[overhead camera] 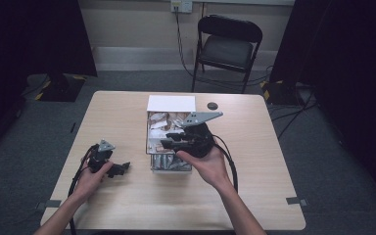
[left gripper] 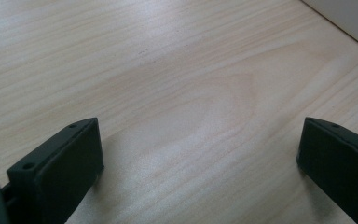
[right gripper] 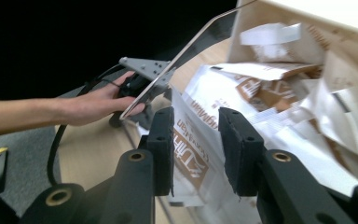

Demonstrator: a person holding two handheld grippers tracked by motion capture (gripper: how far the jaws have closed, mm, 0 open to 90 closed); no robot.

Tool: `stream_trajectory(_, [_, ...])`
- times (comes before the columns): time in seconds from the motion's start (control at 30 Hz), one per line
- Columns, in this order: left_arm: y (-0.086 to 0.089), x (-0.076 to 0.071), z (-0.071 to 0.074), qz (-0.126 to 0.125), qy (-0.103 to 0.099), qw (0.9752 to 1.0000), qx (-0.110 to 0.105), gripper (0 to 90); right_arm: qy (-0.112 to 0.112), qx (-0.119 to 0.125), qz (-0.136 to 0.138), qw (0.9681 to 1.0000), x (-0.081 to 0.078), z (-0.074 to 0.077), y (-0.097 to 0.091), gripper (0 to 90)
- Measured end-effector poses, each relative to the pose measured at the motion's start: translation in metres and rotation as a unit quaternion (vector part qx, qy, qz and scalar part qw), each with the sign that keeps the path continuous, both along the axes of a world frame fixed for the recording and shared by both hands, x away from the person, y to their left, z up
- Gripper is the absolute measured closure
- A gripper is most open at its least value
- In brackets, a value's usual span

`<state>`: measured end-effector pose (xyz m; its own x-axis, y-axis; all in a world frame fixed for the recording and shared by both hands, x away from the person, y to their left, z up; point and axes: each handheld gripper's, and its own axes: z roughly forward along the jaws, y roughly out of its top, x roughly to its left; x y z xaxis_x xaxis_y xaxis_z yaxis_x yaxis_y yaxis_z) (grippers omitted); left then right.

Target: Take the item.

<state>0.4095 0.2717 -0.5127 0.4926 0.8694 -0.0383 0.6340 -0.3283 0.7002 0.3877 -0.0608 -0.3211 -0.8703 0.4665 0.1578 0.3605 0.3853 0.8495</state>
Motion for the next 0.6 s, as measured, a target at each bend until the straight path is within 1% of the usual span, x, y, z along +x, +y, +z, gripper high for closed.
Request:
stream_trajectory(0.13, [-0.0001,0.0000,-0.0001,0.000,-0.001,1.0000,0.000,0.0,0.005,-0.002,0.007,1.0000,-0.0019,-0.0001,0.0013,69.6])
stream_trajectory(0.3, [0.0000,0.0000,0.0000,0.000,0.000,1.0000,0.000,0.0,0.006,-0.009,0.014,0.9999,-0.0010,-0.0042,0.0048,71.1])
stream_trajectory(0.47, [0.0000,0.0000,0.0000,0.000,0.000,1.0000,0.000,0.0,0.013,-0.017,0.015,0.9997,-0.0003,-0.0088,0.0081,75.0])
stream_trajectory(0.6, [0.0000,0.0000,0.0000,0.000,0.000,1.0000,0.000,0.0,0.011,-0.018,0.012,0.9997,0.0001,-0.0091,0.0085,76.3])
